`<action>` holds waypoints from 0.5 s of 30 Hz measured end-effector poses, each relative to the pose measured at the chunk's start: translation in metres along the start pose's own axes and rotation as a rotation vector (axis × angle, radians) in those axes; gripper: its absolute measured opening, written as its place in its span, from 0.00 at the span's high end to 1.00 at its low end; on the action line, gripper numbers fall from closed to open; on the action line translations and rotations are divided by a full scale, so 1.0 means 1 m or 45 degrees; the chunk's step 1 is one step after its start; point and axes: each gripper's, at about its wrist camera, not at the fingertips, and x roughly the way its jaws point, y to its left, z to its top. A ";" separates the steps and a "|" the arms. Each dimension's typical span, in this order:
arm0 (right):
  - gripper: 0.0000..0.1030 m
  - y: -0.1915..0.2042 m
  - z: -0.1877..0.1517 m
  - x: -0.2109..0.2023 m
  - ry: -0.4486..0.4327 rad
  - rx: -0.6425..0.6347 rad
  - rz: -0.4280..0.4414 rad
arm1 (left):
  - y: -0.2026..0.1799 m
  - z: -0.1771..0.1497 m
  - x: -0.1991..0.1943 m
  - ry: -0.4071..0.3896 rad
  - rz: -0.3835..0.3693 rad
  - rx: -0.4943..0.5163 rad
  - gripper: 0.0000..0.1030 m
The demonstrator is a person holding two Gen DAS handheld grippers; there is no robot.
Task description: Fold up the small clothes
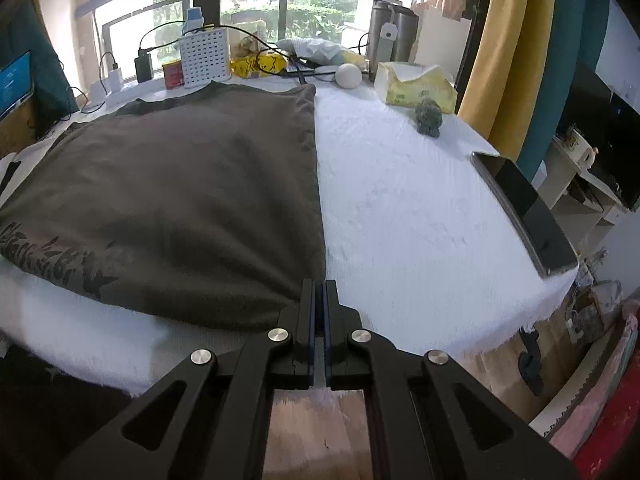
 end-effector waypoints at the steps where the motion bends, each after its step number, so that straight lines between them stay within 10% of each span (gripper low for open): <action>1: 0.98 -0.001 -0.001 0.001 0.003 0.005 0.004 | 0.000 -0.002 0.002 0.006 -0.002 -0.004 0.92; 15: 0.96 0.001 0.010 -0.003 0.035 0.024 -0.006 | -0.010 0.020 -0.027 -0.126 0.048 0.023 0.90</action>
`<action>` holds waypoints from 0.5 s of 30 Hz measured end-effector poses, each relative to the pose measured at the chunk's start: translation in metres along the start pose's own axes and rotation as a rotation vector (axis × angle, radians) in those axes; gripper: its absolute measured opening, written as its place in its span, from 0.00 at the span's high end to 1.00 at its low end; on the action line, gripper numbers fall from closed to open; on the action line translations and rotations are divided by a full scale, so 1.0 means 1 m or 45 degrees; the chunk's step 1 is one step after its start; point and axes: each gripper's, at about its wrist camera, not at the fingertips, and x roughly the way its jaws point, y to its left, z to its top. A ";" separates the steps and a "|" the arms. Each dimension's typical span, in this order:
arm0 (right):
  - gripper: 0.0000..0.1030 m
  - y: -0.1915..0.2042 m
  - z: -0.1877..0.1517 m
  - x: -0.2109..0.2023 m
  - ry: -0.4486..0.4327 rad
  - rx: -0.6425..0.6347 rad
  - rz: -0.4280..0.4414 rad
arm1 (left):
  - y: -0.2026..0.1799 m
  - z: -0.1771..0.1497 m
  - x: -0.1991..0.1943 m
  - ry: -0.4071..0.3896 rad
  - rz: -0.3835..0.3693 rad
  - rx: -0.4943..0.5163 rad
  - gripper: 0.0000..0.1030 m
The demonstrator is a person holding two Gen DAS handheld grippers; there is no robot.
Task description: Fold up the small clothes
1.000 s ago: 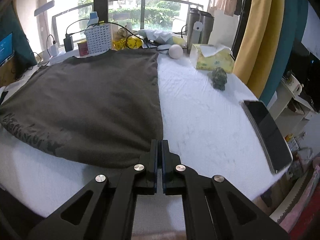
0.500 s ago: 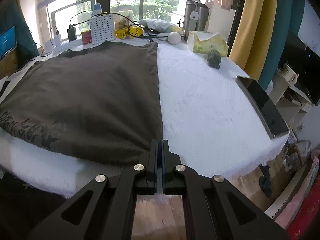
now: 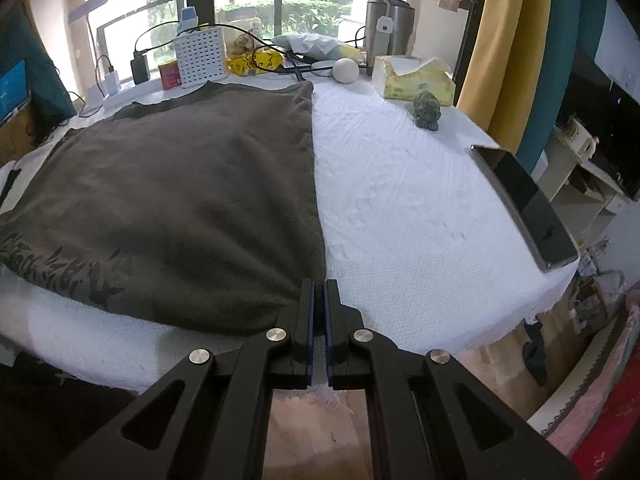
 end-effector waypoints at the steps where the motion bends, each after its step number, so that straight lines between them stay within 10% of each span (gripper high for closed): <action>1: 0.96 0.001 0.002 -0.001 0.003 -0.003 -0.007 | 0.000 0.003 -0.001 -0.015 0.020 0.002 0.90; 15: 0.94 0.000 0.025 0.006 0.007 0.005 -0.020 | 0.006 0.050 0.045 0.019 0.087 -0.051 0.74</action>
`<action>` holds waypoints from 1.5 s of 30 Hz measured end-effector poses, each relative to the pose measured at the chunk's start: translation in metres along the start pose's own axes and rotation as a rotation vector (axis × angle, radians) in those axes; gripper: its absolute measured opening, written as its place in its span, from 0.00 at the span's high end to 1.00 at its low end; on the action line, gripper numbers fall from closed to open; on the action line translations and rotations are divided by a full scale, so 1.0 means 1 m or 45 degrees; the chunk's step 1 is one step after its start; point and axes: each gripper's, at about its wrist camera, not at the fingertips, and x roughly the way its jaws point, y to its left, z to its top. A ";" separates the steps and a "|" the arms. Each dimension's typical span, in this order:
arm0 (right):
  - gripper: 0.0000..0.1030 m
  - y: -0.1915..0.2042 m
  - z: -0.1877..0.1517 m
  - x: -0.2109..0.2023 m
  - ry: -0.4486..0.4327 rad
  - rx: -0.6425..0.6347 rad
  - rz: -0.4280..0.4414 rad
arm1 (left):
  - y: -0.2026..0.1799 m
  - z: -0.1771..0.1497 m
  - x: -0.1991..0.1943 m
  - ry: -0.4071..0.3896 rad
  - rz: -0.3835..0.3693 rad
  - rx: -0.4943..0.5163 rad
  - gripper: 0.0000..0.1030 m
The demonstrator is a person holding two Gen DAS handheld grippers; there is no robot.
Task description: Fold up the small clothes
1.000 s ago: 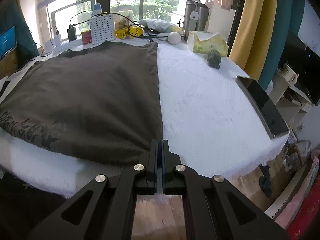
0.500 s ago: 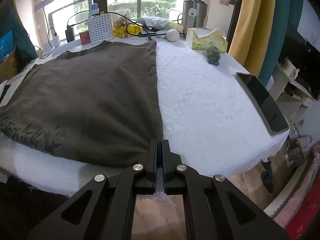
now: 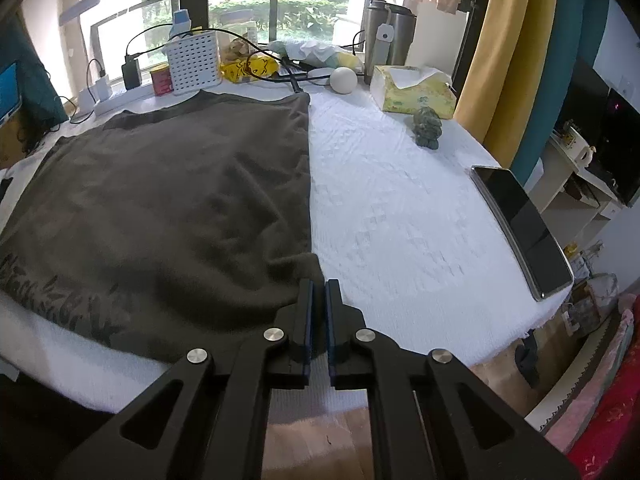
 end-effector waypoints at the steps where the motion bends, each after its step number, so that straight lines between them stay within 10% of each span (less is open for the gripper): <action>1: 0.94 0.000 0.002 0.001 0.001 0.003 0.001 | 0.000 0.004 0.005 0.007 0.007 -0.002 0.74; 7: 0.91 0.000 0.019 0.013 0.002 0.016 0.022 | 0.000 0.024 0.031 0.037 0.035 0.001 0.73; 9: 0.81 -0.003 0.025 0.018 0.000 0.033 0.036 | 0.001 0.032 0.041 0.046 0.038 0.008 0.71; 12: 0.40 -0.008 0.037 0.024 -0.027 0.069 0.044 | 0.001 0.042 0.053 0.049 0.034 0.013 0.63; 30: 0.39 -0.001 0.093 0.081 0.010 0.055 0.070 | 0.015 0.076 0.104 0.120 0.191 0.076 0.62; 34: 0.41 0.003 0.104 0.097 0.038 0.030 0.090 | 0.012 0.075 0.105 0.135 0.210 0.127 0.71; 36: 0.71 0.009 0.107 0.107 0.075 -0.003 0.106 | 0.018 0.077 0.104 0.133 0.269 0.113 0.92; 40: 0.94 0.016 0.109 0.110 0.060 -0.081 0.071 | 0.032 0.082 0.102 0.126 0.230 0.048 0.94; 45: 0.95 0.003 0.109 0.111 0.047 -0.033 0.031 | 0.034 0.082 0.101 0.113 0.230 0.037 0.94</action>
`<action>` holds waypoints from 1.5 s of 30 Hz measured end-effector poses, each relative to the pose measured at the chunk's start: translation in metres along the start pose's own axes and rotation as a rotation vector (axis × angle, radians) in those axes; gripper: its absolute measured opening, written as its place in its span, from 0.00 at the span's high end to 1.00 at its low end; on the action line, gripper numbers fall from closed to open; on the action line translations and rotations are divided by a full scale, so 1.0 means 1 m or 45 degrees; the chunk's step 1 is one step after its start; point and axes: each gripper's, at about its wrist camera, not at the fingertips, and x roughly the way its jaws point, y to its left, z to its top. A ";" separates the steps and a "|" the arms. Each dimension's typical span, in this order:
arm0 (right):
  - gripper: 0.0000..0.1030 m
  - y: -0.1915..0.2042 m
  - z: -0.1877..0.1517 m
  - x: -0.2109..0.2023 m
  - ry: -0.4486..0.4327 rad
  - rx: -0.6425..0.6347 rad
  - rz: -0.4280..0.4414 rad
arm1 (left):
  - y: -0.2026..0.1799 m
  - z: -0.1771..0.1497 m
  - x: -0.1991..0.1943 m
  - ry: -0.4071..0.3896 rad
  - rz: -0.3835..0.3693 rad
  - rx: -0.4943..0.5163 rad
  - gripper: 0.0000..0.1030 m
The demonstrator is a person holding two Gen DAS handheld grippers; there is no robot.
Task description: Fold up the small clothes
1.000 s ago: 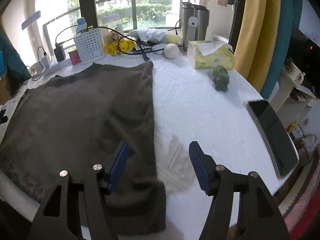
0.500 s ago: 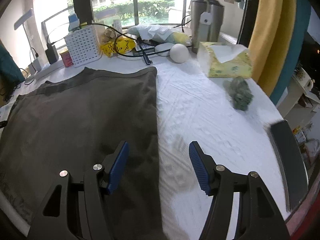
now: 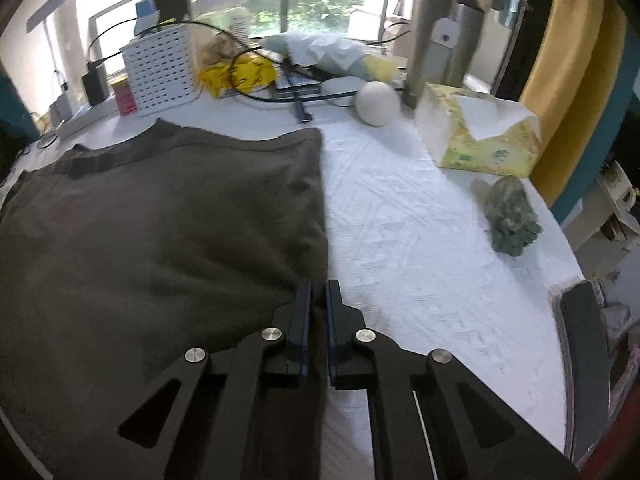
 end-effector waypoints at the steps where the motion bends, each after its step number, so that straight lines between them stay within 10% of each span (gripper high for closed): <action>1: 0.95 -0.002 0.000 -0.001 -0.002 0.003 -0.001 | 0.001 0.000 0.000 -0.003 -0.013 -0.011 0.94; 15: 0.87 -0.006 -0.006 -0.032 -0.039 0.069 -0.075 | -0.025 -0.005 -0.033 -0.081 -0.186 -0.016 0.93; 20: 0.40 -0.001 -0.020 -0.051 -0.052 0.108 -0.063 | -0.040 -0.012 -0.046 -0.128 -0.333 -0.017 0.93; 45: 0.25 0.018 -0.127 -0.107 0.043 0.210 0.071 | -0.091 -0.061 -0.078 -0.145 -0.446 0.128 0.93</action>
